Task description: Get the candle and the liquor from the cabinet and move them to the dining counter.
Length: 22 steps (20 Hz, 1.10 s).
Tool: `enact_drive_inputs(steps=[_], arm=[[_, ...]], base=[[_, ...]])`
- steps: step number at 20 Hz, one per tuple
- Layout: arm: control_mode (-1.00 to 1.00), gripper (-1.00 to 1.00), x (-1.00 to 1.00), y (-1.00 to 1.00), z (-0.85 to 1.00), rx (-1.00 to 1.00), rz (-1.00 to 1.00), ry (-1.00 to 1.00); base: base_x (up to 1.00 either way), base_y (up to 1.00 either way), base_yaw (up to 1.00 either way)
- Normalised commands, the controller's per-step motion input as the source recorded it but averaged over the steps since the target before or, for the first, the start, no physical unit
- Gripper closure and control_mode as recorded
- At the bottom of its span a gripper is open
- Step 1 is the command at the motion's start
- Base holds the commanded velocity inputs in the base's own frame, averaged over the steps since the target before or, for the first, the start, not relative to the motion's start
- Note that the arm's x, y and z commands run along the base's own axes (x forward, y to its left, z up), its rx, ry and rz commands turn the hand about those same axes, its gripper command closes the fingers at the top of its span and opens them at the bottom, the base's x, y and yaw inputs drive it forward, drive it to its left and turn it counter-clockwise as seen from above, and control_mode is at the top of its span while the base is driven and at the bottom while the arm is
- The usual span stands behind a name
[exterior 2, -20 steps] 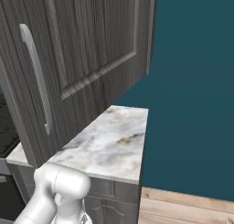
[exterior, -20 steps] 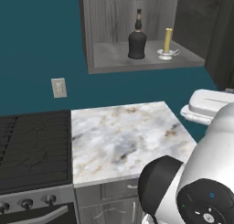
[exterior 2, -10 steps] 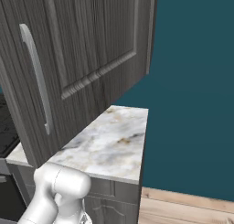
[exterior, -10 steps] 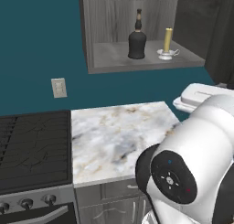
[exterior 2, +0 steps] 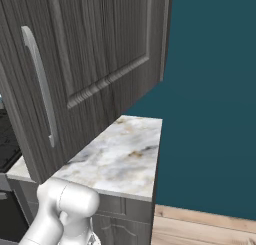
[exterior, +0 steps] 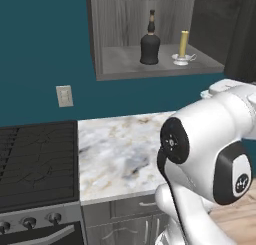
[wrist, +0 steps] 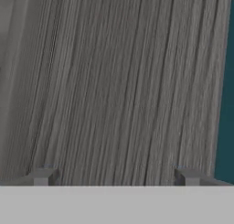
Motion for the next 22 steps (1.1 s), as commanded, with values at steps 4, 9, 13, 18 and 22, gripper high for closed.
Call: enact_drive_inputs(steps=[4, 9, 13, 18, 22], arm=[[-1.0, -1.0, 0.1, -0.57, -0.12, 0.0, -0.03, -0.04], [-1.0, -1.0, 0.09, -0.42, -0.08, 0.0, -0.01, -0.04], [-1.0, -1.0, 0.13, -0.5, 0.0, 0.0, -0.01, 0.0], [-1.0, -1.0, 0.03, -0.5, 0.0, 0.0, 0.0, 0.02], [-1.0, -1.0, 0.0, -0.5, 0.0, 0.0, 0.0, 0.02]], base=[[0.0, 0.0, 0.0], [0.0, 0.0, 0.0], [0.0, 0.0, 0.0], [0.0, 0.0, 0.0], [0.0, 0.0, 0.0]])
